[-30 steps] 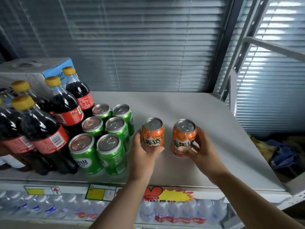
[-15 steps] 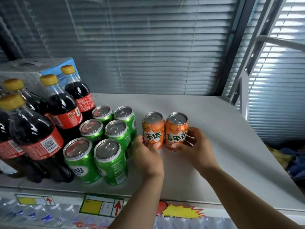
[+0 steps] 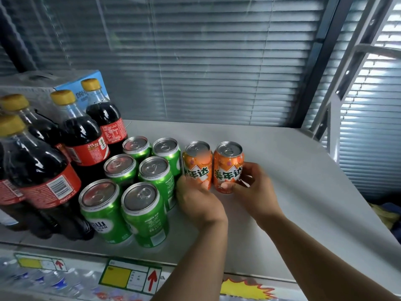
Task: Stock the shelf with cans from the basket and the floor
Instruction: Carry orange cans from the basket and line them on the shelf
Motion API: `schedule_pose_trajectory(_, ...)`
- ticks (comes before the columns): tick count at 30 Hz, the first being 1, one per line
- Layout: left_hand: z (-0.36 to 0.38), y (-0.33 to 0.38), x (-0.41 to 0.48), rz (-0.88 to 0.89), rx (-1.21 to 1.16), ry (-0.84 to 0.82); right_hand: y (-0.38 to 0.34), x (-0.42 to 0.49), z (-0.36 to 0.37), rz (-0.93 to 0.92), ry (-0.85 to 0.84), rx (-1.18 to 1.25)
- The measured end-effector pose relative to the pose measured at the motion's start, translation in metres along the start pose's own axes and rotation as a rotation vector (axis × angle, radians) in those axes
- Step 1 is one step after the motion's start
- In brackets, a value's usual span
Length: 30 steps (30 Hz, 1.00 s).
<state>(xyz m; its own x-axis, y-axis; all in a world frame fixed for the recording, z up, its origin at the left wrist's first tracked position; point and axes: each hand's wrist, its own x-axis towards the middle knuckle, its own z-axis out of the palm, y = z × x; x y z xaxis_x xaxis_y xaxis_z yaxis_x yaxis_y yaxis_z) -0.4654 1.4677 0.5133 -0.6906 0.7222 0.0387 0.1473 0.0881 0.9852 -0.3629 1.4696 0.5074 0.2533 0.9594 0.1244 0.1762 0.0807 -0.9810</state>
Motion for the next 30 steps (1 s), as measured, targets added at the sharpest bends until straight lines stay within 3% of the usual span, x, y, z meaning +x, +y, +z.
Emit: schedule_pose_trajectory(30, 0.006, 0.001, 0.000, -0.057, -0.005, -0.037, 0.003, -0.002, 0.005, 0.057, -0.027, 0.015)
